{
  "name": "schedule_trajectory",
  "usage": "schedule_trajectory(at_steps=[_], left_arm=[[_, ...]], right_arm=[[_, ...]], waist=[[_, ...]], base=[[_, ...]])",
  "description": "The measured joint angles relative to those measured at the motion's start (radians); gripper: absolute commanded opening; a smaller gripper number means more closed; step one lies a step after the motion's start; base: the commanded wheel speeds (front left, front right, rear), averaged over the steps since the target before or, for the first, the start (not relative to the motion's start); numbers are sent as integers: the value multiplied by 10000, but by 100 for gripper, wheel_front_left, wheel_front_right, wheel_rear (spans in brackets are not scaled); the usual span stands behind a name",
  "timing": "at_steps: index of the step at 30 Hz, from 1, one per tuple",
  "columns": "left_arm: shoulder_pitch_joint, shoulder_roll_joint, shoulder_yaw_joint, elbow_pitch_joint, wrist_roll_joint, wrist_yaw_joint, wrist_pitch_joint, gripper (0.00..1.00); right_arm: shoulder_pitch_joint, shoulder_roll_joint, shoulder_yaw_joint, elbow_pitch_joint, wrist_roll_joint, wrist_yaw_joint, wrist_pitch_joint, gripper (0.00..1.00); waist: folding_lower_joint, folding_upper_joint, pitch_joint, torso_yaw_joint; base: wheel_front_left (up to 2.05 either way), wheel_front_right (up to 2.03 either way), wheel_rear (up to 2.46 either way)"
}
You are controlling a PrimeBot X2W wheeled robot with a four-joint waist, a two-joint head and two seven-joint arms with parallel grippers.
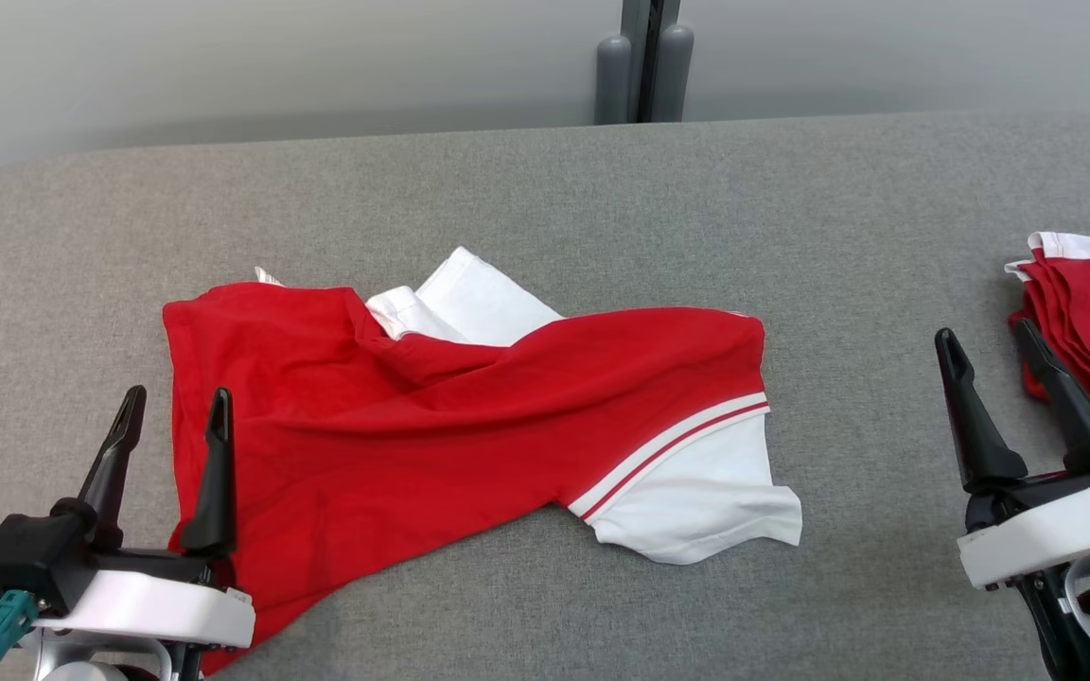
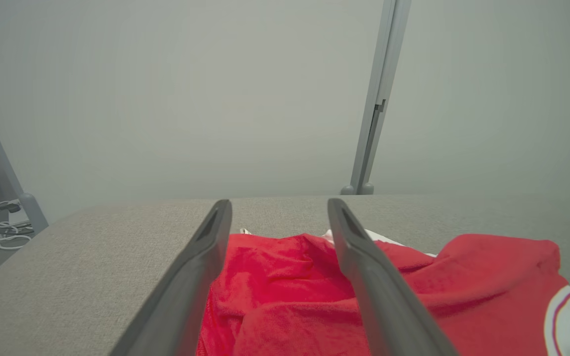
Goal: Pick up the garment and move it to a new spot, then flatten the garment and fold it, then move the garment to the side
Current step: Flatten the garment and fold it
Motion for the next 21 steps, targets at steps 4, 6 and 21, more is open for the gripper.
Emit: schedule_trajectory(at_steps=[4,6,21], left_arm=[[57,35,-50,-13,8,40,75,100],[95,44,-88,-25,15,71,117,100],[1260,-12,-259,-65,-54,424,291,100]], right_arm=[[-223,-33,178,-58,-201,0,-265,100],[-239,-50,334,-63,-259,0,-410,100],[526,-46,489,316,-493,0,-506,100]], waist=[[0,0,-304,-52],[0,0,-471,-71],[0,0,-1606,-100]], base=[[0,0,0],[0,0,0],[0,0,0]])
